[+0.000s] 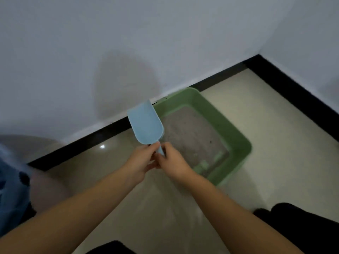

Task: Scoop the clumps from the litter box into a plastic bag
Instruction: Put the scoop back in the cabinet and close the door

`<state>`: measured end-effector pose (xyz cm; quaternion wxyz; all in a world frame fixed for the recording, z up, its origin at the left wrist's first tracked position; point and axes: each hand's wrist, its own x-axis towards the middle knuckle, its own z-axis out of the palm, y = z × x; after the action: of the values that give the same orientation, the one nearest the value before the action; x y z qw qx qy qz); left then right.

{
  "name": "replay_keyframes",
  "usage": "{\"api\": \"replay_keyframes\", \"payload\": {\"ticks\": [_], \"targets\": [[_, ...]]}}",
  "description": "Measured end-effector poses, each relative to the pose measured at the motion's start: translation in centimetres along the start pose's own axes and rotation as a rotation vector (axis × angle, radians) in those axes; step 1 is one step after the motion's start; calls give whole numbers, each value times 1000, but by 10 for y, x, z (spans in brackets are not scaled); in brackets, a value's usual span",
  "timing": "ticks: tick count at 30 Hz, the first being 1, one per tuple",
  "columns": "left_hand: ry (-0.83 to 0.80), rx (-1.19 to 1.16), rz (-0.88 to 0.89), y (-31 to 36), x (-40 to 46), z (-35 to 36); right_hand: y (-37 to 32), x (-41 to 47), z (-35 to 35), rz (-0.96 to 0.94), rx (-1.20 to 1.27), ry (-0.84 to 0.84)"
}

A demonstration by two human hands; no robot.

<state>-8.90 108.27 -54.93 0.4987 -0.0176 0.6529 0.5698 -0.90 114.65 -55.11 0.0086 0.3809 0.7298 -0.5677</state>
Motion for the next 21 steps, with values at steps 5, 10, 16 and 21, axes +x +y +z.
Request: {"api": "replay_keyframes", "payload": {"ticks": [5,10,16,21], "targets": [[-244,163,81,26,-10,88,-10,-40,-75,59,29,330],[-446,182,61,6,-54,200,11,-116,-177,149,-325,347],[-582,332,93,-82,-101,330,120,-222,-300,338,-700,372],[-718,369,-10,-171,-162,423,237,-331,-420,526,-990,505]]}}
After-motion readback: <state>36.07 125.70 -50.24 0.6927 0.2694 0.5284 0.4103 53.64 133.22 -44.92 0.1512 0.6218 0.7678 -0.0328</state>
